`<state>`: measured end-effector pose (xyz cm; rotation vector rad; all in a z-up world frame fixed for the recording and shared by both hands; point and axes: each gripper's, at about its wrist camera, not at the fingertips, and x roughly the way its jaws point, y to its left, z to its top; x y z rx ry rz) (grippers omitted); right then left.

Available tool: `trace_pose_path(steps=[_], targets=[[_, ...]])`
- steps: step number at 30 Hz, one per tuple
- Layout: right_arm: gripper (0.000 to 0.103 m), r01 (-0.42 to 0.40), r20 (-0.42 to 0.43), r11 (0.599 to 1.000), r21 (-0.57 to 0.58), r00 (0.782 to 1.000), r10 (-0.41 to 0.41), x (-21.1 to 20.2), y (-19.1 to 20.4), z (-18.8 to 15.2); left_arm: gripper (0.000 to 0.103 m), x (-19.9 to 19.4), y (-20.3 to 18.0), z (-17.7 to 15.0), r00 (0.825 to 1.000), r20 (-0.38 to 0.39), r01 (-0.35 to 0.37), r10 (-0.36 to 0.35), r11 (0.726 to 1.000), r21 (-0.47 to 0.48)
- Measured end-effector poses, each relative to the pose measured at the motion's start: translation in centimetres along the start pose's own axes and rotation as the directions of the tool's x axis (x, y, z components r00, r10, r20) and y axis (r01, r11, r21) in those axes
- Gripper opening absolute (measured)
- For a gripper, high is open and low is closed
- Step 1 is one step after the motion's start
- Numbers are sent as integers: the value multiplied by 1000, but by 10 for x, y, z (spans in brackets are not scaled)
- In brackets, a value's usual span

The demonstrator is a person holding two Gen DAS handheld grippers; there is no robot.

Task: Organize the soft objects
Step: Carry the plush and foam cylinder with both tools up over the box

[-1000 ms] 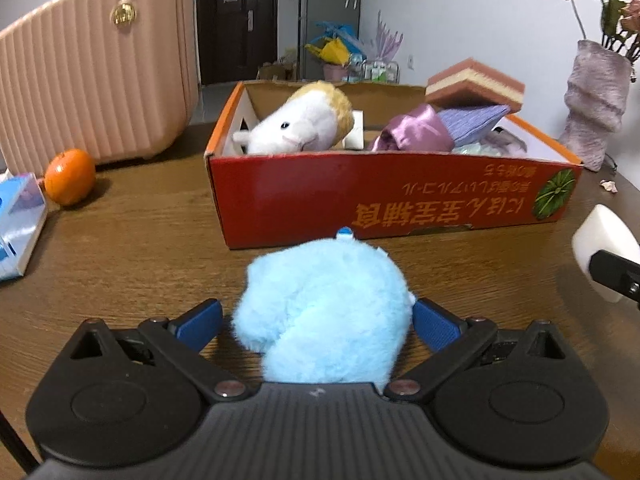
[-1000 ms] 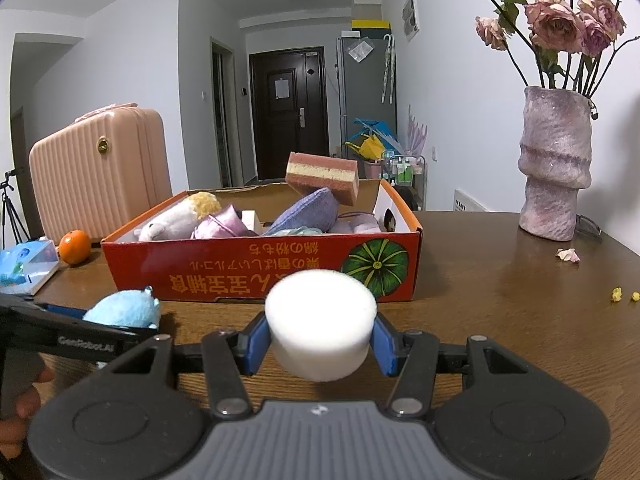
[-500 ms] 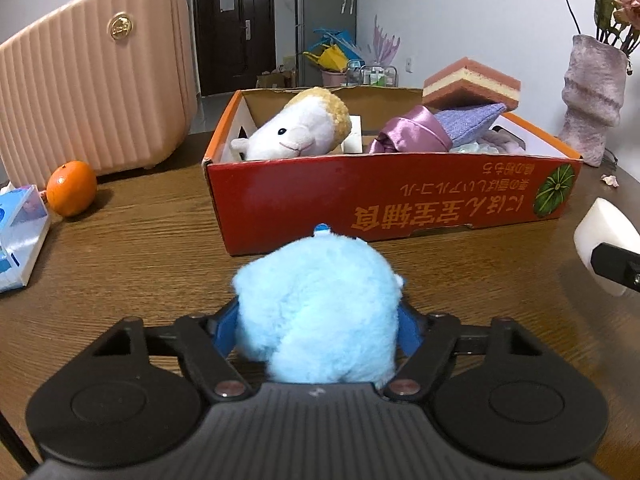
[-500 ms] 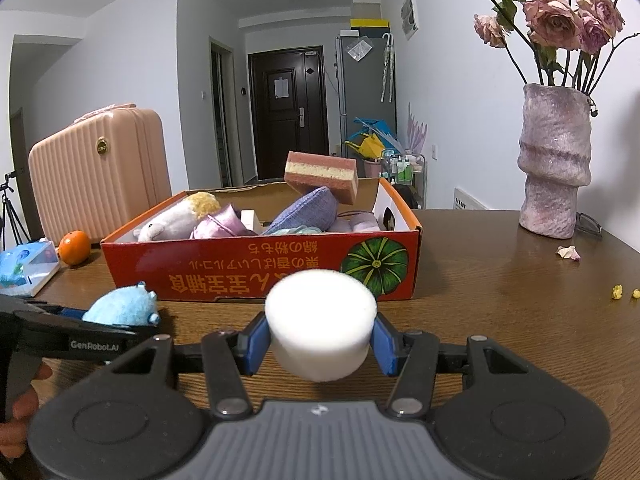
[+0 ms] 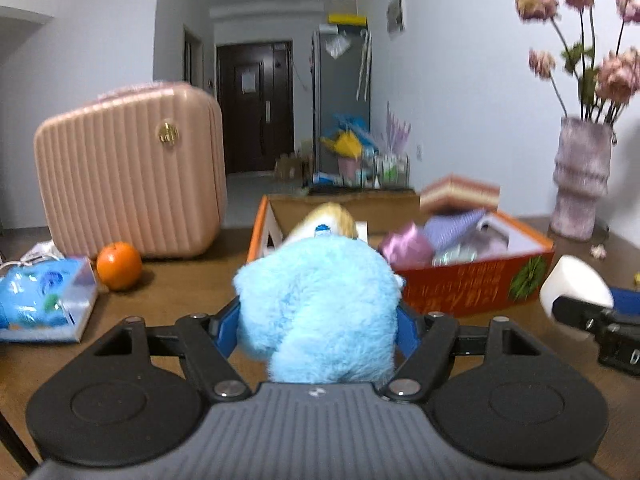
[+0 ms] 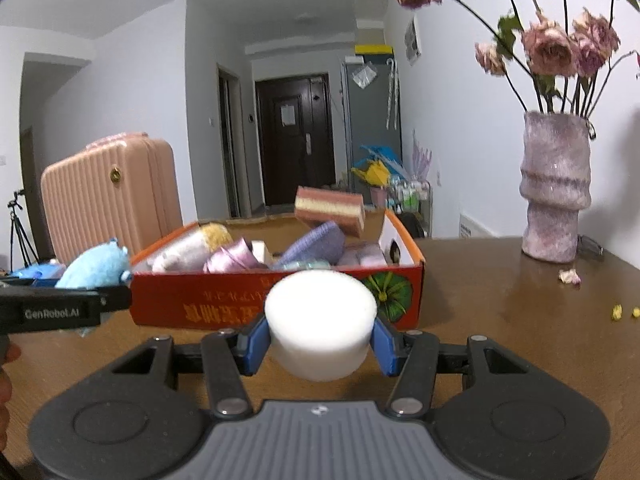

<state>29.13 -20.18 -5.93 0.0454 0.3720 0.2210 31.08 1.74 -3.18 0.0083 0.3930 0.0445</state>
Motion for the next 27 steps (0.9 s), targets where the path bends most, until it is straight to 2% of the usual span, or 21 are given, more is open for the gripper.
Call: trace_pose_path(steps=[5,12,18,27], targets=[[53,-22,50,1000,-11,998,22,-1,7,8,74,-2,0,12,1000,30,-1,2,1000,-29],[53,-44,84,999,-22,995,46,20,19,23,74,13,2,29,998,60,-1,5,998,-67],[53,-48,109,998,-35,993,51,49,30,37,74,36,2,46,997,74,1,7,994,-108],[53,-59,104,997,-55,992,64,106,39,57,74,82,4,65,997,76,14,-3,988,-153]])
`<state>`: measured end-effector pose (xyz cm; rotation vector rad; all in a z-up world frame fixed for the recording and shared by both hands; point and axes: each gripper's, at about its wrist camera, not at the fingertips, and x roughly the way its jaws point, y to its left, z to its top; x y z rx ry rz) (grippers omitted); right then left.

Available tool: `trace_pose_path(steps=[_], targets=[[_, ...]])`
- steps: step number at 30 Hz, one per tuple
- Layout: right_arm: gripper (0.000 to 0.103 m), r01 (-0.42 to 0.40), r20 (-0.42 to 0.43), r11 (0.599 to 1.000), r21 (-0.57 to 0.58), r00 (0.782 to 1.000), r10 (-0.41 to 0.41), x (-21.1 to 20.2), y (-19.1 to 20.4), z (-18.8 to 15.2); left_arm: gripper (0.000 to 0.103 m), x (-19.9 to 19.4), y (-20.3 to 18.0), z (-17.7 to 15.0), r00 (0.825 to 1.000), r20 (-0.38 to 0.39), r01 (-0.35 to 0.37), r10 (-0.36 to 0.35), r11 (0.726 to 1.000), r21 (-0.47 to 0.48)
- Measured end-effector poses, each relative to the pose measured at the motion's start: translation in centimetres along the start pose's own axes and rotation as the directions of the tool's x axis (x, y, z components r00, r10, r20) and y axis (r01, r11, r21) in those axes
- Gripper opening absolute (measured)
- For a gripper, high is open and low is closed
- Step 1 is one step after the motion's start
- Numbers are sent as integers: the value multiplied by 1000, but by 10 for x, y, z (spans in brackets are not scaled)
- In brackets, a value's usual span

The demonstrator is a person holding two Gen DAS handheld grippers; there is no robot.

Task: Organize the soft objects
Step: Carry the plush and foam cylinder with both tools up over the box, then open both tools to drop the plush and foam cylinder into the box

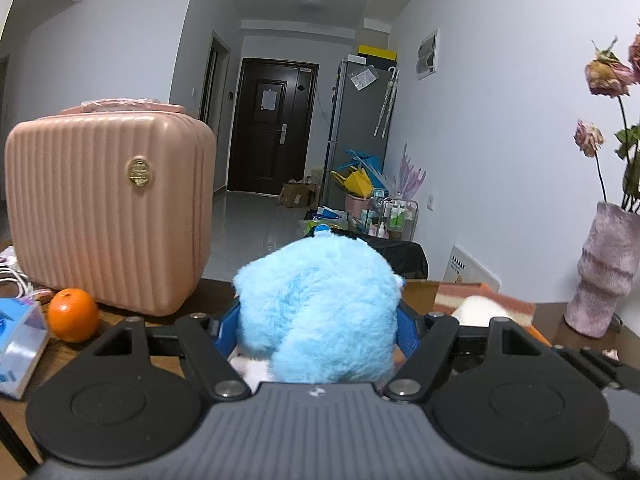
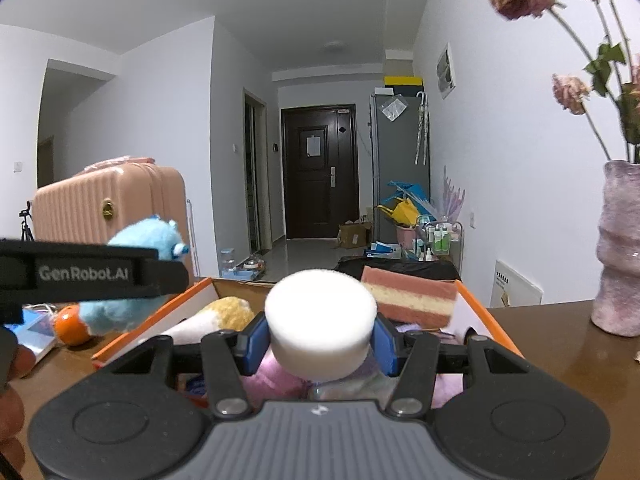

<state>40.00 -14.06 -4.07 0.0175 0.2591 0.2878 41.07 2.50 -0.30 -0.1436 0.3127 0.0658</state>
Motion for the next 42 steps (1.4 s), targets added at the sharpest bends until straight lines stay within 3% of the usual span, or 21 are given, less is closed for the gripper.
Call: trace_pose_path(steps=[13,17,19,22,24,27,34,42], targets=[[54,75,2,997,-24,997,-75,59,-20,13,74,61,-18,6,999,-42,18,-16,999,32],[57,81,-14,996,-23,997,-82,65,-27,13,80,62,-19,3,999,-36,-1,3,999,51],[63,82,-20,996,-22,996,-83,65,-27,12,89,60,-18,3,1000,-25,-15,17,999,45],[79,88,-22,996,-30,996,-89,63,-25,10,103,54,-14,3,999,-1,-44,44,998,33],[92,92,-19,995,-25,995,-93,60,-27,9,103,51,-10,5,998,11,-57,57,998,19],[103,96,-14,995,-14,995,-96,56,-29,8,103,48,-6,5,998,12,-63,62,998,7],[103,95,-15,995,-1,995,-95,48,-33,4,103,41,6,3,996,6,-85,86,996,-2],[103,98,19,995,5,995,-98,28,-37,2,103,18,8,-5,996,30,-88,87,994,66]])
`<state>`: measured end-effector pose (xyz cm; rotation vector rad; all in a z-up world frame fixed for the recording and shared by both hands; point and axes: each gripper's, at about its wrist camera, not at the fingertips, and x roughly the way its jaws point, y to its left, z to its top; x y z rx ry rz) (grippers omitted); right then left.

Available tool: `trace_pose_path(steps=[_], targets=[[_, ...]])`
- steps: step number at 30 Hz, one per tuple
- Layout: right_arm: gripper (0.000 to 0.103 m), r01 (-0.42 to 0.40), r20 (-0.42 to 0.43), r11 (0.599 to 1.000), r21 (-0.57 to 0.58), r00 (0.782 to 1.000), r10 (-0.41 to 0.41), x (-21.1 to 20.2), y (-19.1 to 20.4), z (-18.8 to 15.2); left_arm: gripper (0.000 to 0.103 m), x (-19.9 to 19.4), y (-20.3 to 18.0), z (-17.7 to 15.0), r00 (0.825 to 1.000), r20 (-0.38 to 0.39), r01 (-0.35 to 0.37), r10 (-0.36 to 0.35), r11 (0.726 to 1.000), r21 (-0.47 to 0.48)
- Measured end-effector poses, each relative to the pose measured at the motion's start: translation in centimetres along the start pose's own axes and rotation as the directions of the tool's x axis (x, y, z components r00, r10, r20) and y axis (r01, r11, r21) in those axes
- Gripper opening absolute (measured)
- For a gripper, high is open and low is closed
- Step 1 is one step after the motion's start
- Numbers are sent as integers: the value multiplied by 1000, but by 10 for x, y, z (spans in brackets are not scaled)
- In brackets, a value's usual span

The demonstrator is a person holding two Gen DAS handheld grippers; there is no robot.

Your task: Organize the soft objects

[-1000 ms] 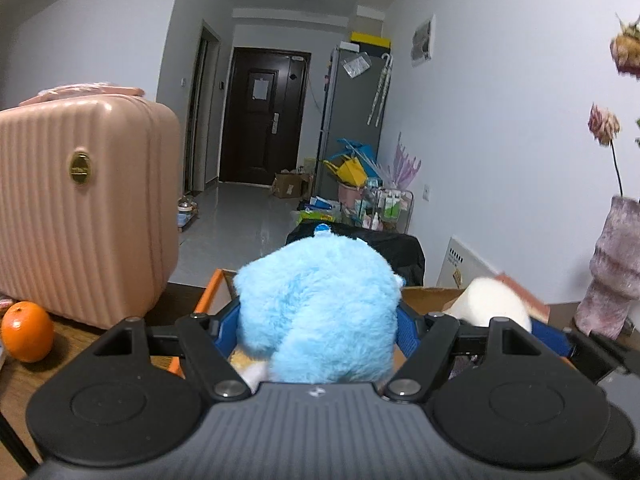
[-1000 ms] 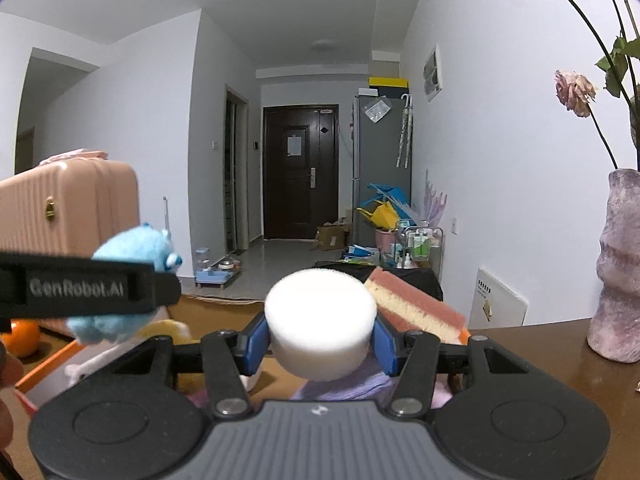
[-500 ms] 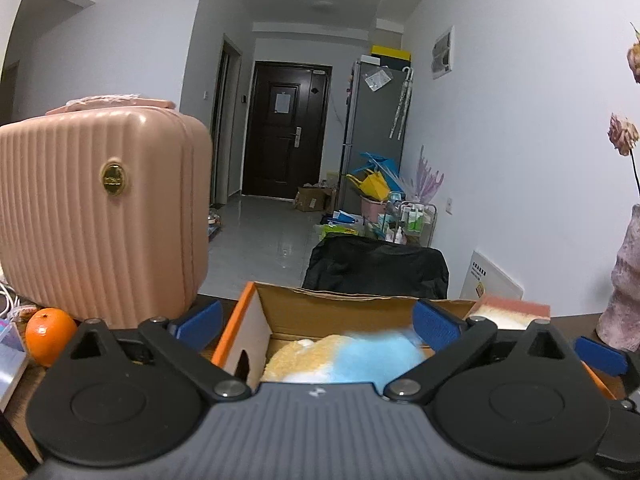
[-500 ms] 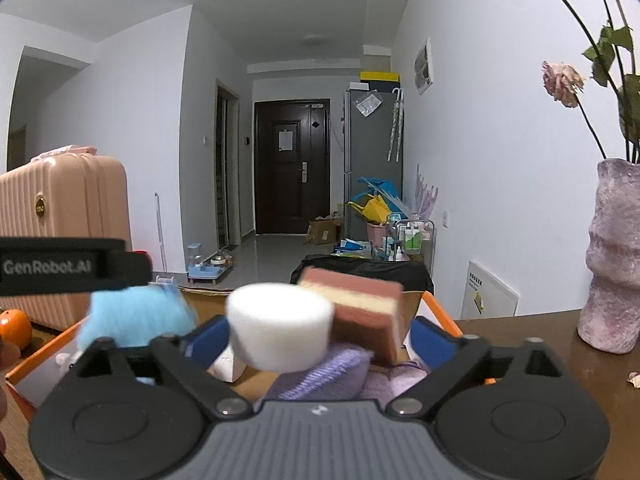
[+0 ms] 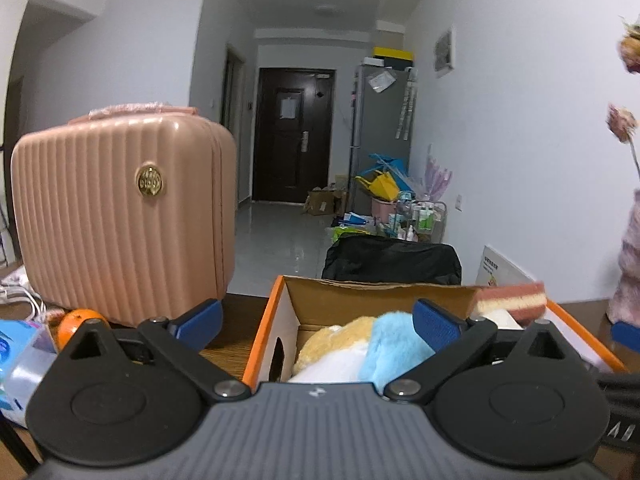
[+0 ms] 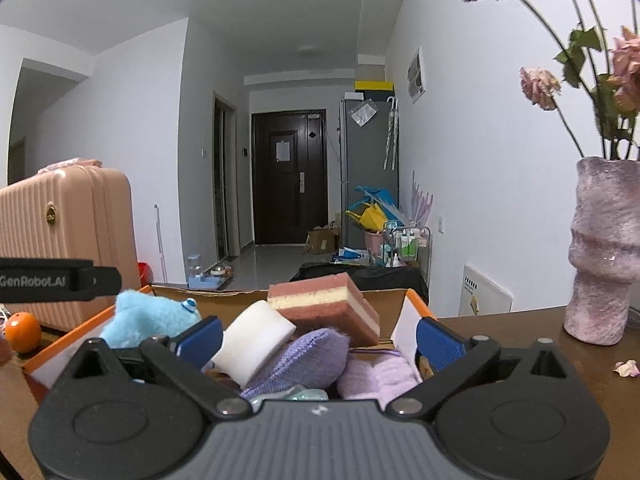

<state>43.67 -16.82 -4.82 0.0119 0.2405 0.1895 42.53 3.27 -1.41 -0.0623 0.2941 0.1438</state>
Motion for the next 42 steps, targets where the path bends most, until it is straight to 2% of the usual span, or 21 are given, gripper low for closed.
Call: trace_pose_path(steps=[6,15,27,42], targets=[[103,-8,43,1000,12,999,7,-32,-7,-4,103,-32,-1,-13,1000,25,-8,7,999,49],[103,-19,34,1000,1,999,19,-91,-6,-18,103,-90,6,-35,1000,21,9,-10,998,62],[103,-32,2,999,-12,999,32,-178,-1,-40,103,-176,19,-61,1000,4,22,-22,998,61],[103,-15,-82,1000,-3,997,15,-289,7,-66,103,-288,32,-92,994,-52,97,-95,995,38]])
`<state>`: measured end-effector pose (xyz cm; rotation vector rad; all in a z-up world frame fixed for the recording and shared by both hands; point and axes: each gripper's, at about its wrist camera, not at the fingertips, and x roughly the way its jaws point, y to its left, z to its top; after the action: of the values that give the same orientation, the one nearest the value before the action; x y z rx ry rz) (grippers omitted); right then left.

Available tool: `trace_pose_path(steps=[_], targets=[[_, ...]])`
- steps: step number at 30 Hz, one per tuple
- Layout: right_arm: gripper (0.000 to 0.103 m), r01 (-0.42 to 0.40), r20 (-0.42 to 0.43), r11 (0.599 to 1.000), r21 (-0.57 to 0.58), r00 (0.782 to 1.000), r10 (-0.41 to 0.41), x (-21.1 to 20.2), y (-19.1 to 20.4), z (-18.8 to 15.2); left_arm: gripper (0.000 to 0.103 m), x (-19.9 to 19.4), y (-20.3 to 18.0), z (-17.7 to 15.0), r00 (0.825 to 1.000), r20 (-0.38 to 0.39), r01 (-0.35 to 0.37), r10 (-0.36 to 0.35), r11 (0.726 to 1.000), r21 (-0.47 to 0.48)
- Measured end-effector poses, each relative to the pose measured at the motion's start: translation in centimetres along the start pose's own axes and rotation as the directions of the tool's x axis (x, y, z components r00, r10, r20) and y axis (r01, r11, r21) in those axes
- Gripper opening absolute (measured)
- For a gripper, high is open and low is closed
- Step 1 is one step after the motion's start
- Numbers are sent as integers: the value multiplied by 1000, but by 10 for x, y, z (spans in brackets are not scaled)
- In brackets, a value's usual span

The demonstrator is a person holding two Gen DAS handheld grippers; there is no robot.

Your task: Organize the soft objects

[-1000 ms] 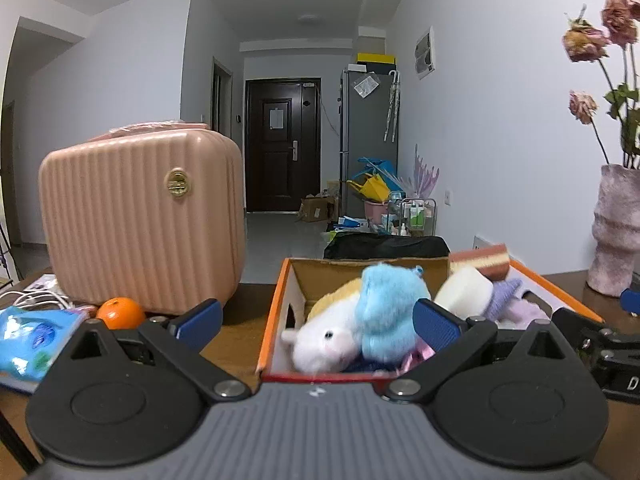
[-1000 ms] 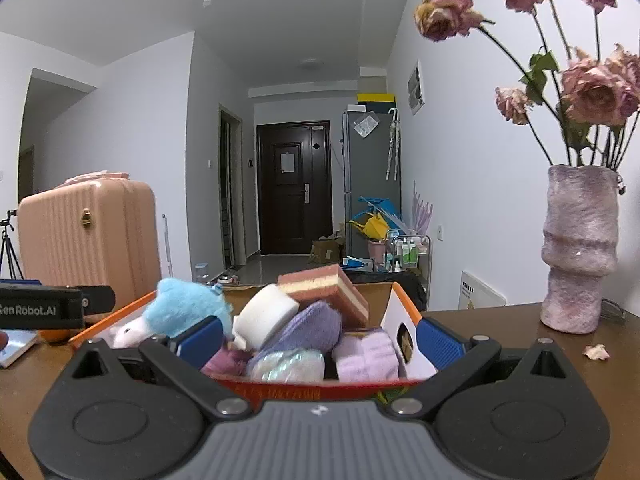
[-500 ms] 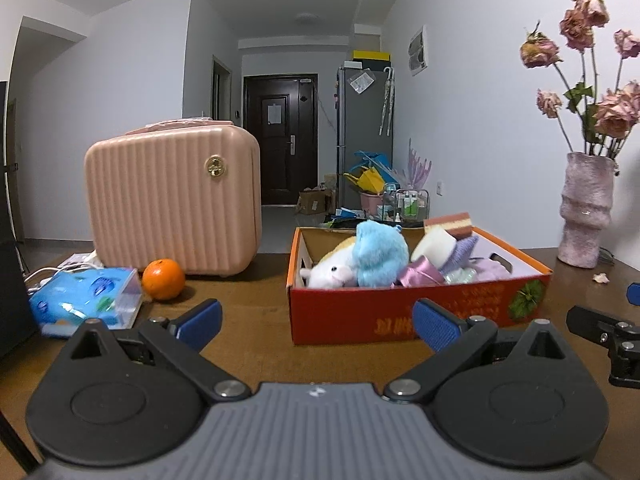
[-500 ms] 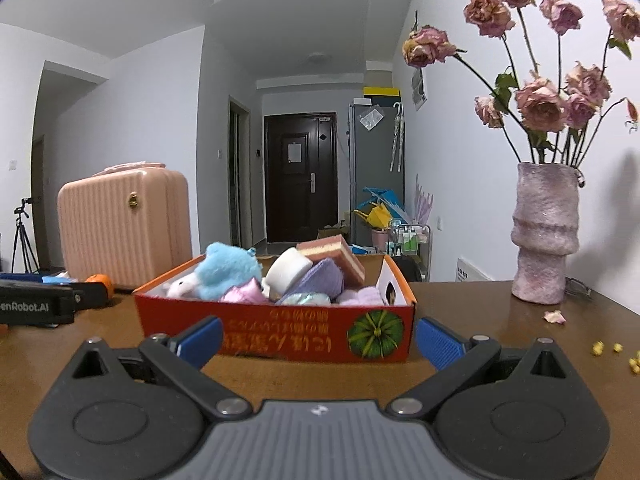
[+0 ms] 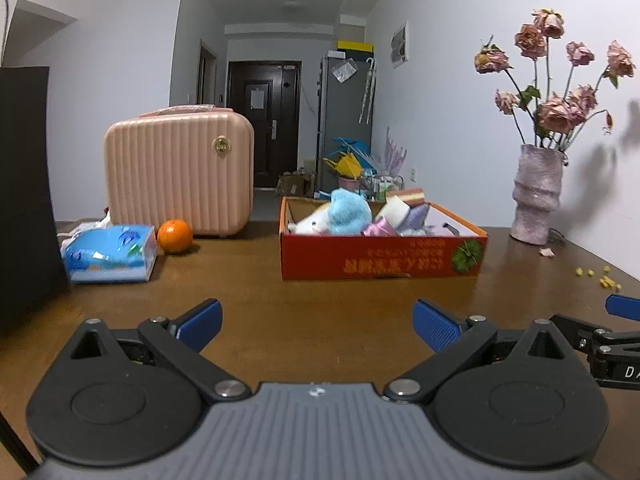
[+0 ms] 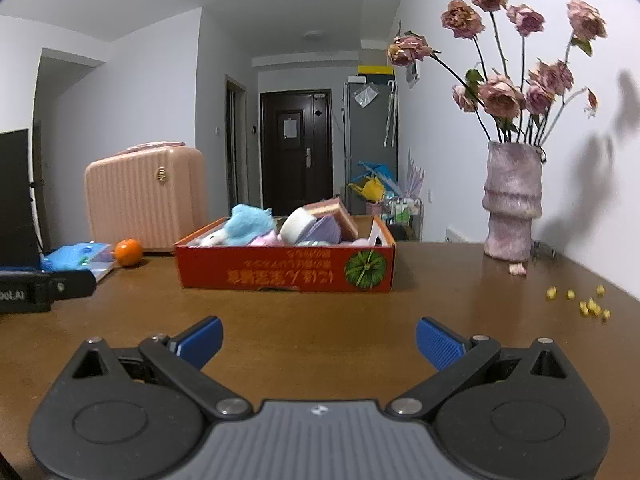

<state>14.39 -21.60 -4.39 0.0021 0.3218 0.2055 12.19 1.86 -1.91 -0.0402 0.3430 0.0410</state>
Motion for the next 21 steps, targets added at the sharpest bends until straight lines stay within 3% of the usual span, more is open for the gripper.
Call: trace_pose_path(steps=[11,21], targets=[[103,-34,10,999,9,999,34,-87,11,-10,103,-76,-15,-27,999,12,50,-51,998,46],[103,-23,65,1000,11,998,22,-135,10,-5,103,-100,-29,-22,996,52,64,-68,995,74]])
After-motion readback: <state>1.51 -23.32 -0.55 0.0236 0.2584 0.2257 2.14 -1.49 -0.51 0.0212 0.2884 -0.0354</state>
